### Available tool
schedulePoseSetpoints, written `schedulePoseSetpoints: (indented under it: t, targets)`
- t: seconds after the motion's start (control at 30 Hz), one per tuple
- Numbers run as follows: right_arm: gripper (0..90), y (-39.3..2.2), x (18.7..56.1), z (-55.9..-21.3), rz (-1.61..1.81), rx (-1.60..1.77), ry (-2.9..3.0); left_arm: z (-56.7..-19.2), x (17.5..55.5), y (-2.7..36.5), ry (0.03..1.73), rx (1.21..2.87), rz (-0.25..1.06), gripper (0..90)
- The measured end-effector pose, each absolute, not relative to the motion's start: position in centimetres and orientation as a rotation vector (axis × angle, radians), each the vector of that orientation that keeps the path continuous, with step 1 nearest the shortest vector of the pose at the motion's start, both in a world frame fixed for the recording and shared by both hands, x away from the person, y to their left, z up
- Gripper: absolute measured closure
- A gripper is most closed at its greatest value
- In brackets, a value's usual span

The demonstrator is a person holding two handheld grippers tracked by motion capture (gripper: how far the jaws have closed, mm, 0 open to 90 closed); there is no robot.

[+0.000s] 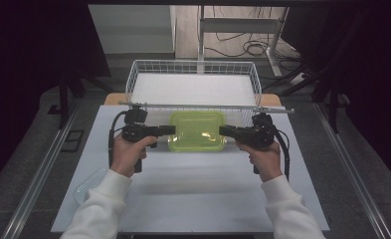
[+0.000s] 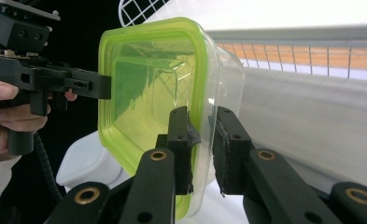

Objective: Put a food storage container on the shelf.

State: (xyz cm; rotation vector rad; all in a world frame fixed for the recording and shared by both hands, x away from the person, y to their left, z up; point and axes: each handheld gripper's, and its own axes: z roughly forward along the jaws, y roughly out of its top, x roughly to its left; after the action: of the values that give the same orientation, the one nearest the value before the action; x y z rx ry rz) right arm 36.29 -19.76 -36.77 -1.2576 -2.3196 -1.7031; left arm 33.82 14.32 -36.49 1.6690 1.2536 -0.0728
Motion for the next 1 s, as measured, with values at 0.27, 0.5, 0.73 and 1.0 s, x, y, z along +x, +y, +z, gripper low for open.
schedulePoseSetpoints:
  t: [0.27,0.5,0.73,1.0]
  targets:
    - [78.0,-19.9,37.5,-35.2,-1.713,-1.253,-2.353,-35.6,35.2,14.2,1.244,1.658,-0.072,79.1]
    - [77.9,-19.7,38.6,-33.9,-1.711,-1.250,-2.359,-34.5,36.2,14.4,1.246,1.649,-0.071,79.1]
    - [77.9,-19.4,39.9,-32.7,-1.714,-1.241,-2.352,-33.6,37.3,14.8,1.254,1.619,-0.072,79.1]
    - [77.9,-19.2,41.0,-32.0,-1.722,-1.243,-2.332,-32.6,38.7,15.0,1.266,1.615,-0.087,79.0]
